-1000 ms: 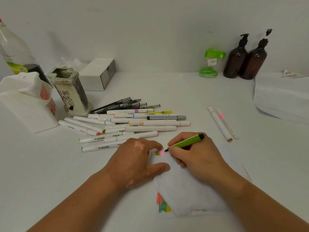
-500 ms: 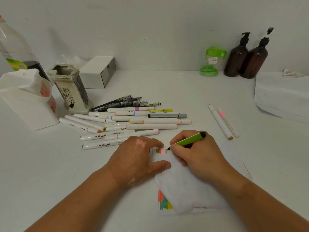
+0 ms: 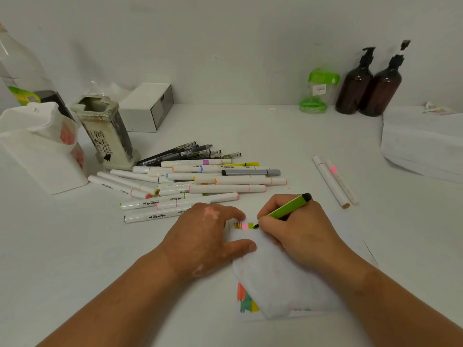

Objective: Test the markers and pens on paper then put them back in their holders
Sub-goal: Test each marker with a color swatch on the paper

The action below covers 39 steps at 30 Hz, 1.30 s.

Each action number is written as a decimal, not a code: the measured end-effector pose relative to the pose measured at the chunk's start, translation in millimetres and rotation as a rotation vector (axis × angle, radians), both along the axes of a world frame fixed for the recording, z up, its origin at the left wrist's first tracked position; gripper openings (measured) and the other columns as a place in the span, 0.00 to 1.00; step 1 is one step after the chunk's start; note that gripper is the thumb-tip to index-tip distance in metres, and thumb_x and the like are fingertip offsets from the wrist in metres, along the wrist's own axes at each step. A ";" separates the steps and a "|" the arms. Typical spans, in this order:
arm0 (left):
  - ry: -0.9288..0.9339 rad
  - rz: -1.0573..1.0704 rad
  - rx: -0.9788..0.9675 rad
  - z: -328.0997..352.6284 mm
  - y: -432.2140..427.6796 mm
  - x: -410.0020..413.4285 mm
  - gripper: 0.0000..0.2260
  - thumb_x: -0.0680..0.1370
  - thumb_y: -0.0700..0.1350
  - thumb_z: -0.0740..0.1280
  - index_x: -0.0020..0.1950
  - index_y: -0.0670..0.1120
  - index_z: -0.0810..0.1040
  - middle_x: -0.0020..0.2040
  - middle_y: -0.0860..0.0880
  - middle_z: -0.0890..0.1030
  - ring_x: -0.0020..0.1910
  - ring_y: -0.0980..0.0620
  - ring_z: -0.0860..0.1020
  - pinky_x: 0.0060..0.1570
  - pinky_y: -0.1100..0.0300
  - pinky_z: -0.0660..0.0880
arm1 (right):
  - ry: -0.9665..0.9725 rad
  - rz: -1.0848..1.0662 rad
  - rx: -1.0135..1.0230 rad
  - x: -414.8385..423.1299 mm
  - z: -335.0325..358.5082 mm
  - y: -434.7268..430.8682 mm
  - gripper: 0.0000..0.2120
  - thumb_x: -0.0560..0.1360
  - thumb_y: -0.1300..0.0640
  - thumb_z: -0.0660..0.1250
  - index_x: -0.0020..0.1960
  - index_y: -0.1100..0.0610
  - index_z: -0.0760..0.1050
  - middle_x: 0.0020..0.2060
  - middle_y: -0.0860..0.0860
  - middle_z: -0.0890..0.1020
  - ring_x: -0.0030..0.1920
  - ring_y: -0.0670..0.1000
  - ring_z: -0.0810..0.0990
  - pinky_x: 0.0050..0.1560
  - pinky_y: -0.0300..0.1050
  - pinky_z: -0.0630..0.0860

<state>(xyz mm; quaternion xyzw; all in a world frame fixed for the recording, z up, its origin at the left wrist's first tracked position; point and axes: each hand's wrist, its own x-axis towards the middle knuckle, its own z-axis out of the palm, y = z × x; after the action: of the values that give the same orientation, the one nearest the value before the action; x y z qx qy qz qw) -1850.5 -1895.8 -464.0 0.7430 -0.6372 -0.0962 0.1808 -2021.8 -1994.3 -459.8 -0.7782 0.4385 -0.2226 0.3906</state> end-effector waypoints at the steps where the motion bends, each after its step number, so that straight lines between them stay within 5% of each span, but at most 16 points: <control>1: 0.002 -0.003 0.003 0.1 0.2 0.2 0.28 0.69 0.71 0.68 0.66 0.61 0.76 0.56 0.59 0.81 0.47 0.59 0.74 0.50 0.60 0.74 | -0.005 -0.003 -0.003 0.0 0.1 -0.3 0.04 0.72 0.55 0.72 0.39 0.47 0.82 0.27 0.38 0.80 0.28 0.39 0.78 0.26 0.29 0.68; 7: 0.015 -0.010 0.003 0.8 0.7 0.9 0.28 0.69 0.71 0.69 0.66 0.60 0.77 0.55 0.60 0.81 0.47 0.59 0.76 0.51 0.59 0.77 | -0.002 -0.002 -0.037 0.3 1.2 -0.5 0.05 0.71 0.55 0.72 0.38 0.48 0.82 0.31 0.40 0.82 0.33 0.39 0.80 0.27 0.28 0.70; 11: 0.055 -0.010 -0.057 1.2 1.7 1.4 0.24 0.70 0.68 0.69 0.62 0.60 0.76 0.37 0.62 0.73 0.37 0.63 0.71 0.39 0.65 0.68 | -0.402 -0.076 0.262 -3.8 7.3 -3.4 0.11 0.76 0.63 0.69 0.36 0.52 0.80 0.27 0.50 0.81 0.24 0.45 0.75 0.23 0.36 0.69; 14: 0.218 0.052 -0.222 4.2 2.4 1.2 0.09 0.76 0.55 0.67 0.53 0.56 0.72 0.32 0.54 0.70 0.32 0.58 0.69 0.32 0.67 0.66 | -0.607 -0.086 0.381 -10.6 11.8 -7.1 0.11 0.73 0.64 0.70 0.34 0.52 0.78 0.28 0.54 0.79 0.25 0.48 0.72 0.22 0.39 0.66; 18: 0.653 0.171 -0.268 5.8 -0.1 7.0 0.10 0.79 0.38 0.59 0.49 0.54 0.68 0.36 0.53 0.77 0.30 0.58 0.68 0.34 0.61 0.69 | -0.599 -0.015 0.385 -14.1 11.7 -8.4 0.03 0.67 0.58 0.72 0.35 0.53 0.79 0.27 0.54 0.77 0.25 0.49 0.72 0.22 0.40 0.67; 21: 0.727 0.137 -0.230 6.0 1.2 7.5 0.14 0.81 0.35 0.57 0.53 0.55 0.67 0.49 0.57 0.84 0.31 0.53 0.68 0.36 0.51 0.70 | -0.661 0.062 0.412 -15.1 11.9 -8.7 0.03 0.68 0.59 0.69 0.37 0.53 0.80 0.29 0.56 0.79 0.26 0.51 0.74 0.23 0.41 0.69; 26: 0.774 0.043 -0.205 7.3 3.6 6.6 0.09 0.84 0.41 0.59 0.53 0.57 0.66 0.55 0.58 0.85 0.33 0.54 0.69 0.37 0.56 0.73 | -0.753 0.085 0.418 -19.3 14.3 -8.5 0.06 0.68 0.60 0.66 0.37 0.53 0.81 0.30 0.59 0.81 0.27 0.53 0.76 0.25 0.42 0.72; 33: 0.648 0.002 -0.255 6.9 1.9 4.2 0.08 0.80 0.46 0.67 0.55 0.59 0.81 0.47 0.58 0.86 0.37 0.64 0.79 0.36 0.71 0.72 | -0.813 0.132 0.344 -22.7 19.1 -5.6 0.05 0.63 0.54 0.72 0.39 0.53 0.82 0.30 0.57 0.81 0.27 0.51 0.77 0.26 0.40 0.73; 39: 0.642 0.011 -0.239 6.6 3.0 5.1 0.11 0.76 0.55 0.67 0.57 0.63 0.82 0.45 0.60 0.86 0.35 0.65 0.78 0.37 0.73 0.72 | -0.716 0.161 0.298 -21.0 18.3 -2.4 0.04 0.66 0.55 0.72 0.41 0.52 0.83 0.34 0.58 0.84 0.30 0.50 0.79 0.28 0.39 0.74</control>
<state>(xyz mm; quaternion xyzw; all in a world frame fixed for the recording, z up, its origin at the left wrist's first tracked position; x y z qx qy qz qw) -1845.4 -1892.8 -457.3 0.6519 -0.5503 -0.2491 0.4584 -2042.8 -1996.8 -441.5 -0.6182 0.2395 -0.3824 0.6437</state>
